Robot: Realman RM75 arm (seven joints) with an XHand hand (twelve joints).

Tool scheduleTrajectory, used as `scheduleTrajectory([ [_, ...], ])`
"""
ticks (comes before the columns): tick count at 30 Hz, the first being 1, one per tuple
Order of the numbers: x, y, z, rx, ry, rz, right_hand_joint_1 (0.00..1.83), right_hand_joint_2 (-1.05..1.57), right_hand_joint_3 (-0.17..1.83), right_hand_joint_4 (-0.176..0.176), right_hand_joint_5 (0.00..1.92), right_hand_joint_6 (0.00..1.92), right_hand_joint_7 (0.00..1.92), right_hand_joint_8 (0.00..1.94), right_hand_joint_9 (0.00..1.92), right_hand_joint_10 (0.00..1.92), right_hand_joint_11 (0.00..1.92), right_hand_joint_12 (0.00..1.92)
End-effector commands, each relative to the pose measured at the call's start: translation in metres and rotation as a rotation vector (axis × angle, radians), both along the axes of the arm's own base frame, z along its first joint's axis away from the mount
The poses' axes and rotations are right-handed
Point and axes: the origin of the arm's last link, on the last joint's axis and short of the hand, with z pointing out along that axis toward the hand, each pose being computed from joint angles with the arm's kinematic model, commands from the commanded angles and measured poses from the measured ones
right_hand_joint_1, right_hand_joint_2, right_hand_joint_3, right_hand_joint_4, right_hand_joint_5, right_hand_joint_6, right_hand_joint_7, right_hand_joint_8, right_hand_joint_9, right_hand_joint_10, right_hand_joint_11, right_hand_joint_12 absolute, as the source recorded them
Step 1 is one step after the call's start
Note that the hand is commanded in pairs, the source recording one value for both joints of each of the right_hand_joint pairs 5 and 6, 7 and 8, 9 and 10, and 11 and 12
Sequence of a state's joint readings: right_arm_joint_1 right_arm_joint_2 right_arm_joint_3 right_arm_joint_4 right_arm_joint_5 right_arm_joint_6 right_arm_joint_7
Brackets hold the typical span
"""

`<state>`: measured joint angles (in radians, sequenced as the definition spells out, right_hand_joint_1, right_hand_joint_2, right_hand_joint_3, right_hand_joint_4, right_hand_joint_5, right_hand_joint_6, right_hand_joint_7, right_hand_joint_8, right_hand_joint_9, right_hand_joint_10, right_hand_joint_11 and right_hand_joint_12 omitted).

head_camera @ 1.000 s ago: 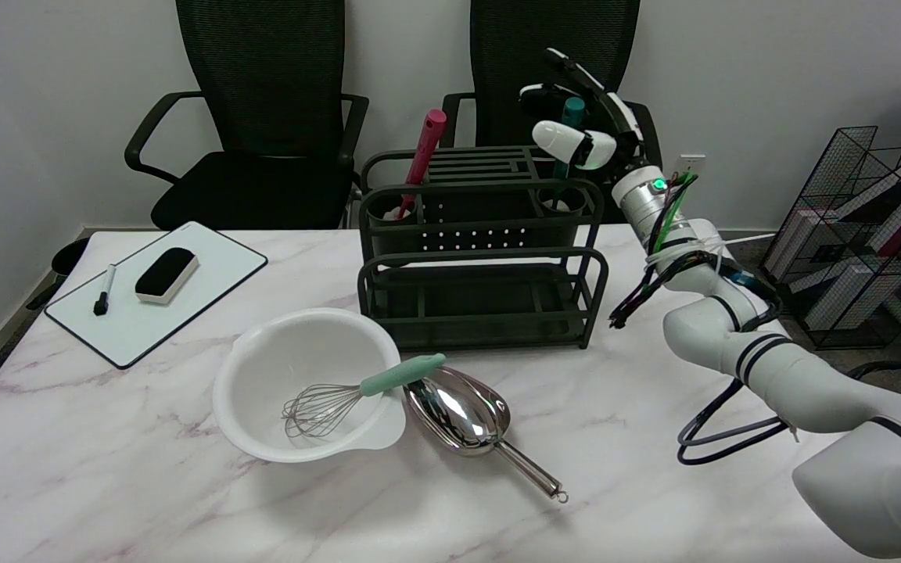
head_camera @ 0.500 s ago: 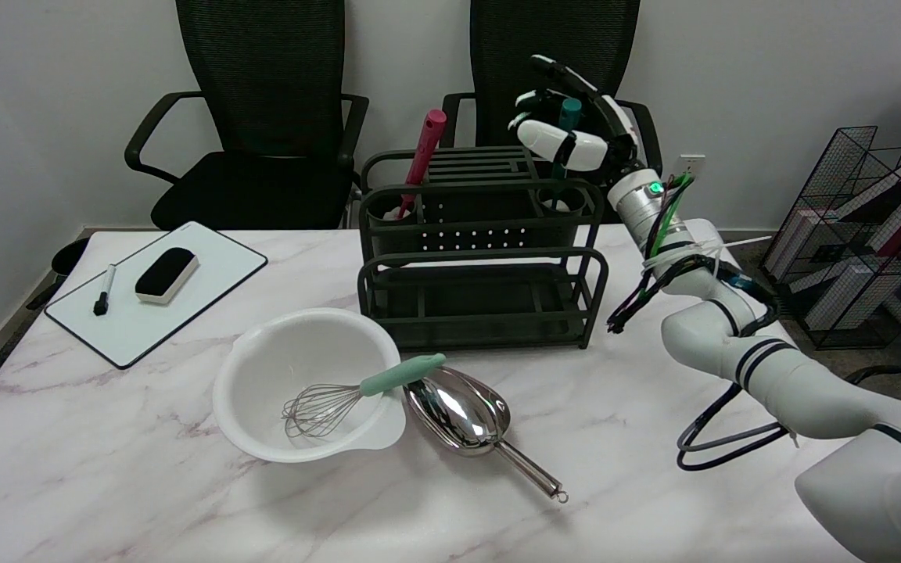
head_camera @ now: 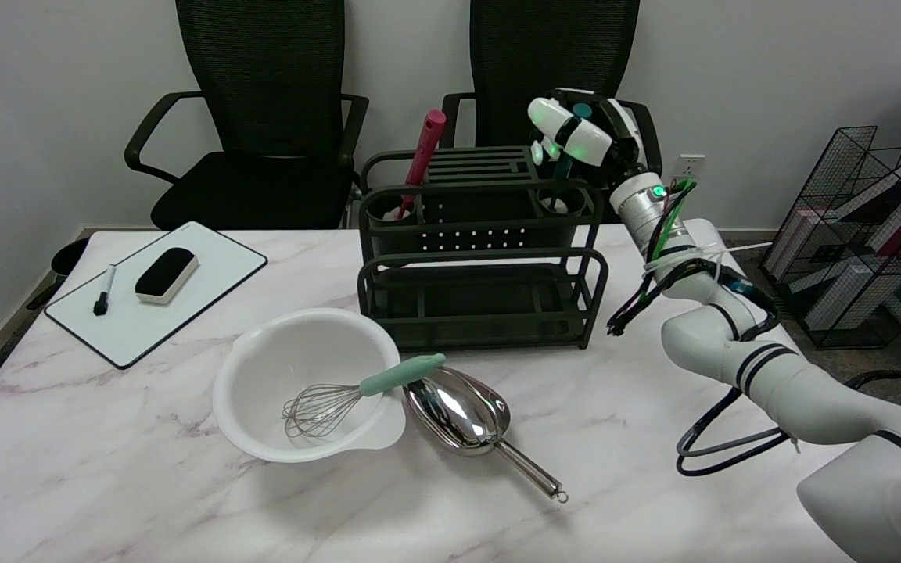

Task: Pick up the blue sponge bottle brush.

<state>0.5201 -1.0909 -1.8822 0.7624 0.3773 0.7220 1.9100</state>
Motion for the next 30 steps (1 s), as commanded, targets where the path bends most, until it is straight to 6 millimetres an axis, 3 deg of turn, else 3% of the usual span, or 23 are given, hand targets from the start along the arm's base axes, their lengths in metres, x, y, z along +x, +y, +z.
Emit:
scheduleTrajectory([
  [1,-0.004,0.003,0.003,-0.014,-0.044,-0.003,1.06,0.93,0.67,0.0,1.67,1.67,1.82,1.82,1.75,1.75,1.57,1.57],
  [11,-0.001,0.002,0.003,-0.015,-0.046,0.009,1.04,0.98,0.75,0.0,1.9,1.9,1.92,1.92,1.89,1.89,1.77,1.77],
  [19,0.006,0.005,0.005,-0.016,-0.047,0.052,1.14,0.89,0.72,0.0,1.92,1.92,1.92,1.92,1.92,1.92,1.86,1.86],
  [27,0.009,0.007,0.006,-0.016,-0.048,0.077,1.11,1.55,0.45,0.0,1.92,1.92,1.92,1.92,1.92,1.92,1.89,1.89],
  [30,0.013,0.008,0.006,-0.014,-0.05,0.088,1.12,1.57,0.39,0.0,1.92,1.92,1.92,1.92,1.92,1.92,1.89,1.89],
])
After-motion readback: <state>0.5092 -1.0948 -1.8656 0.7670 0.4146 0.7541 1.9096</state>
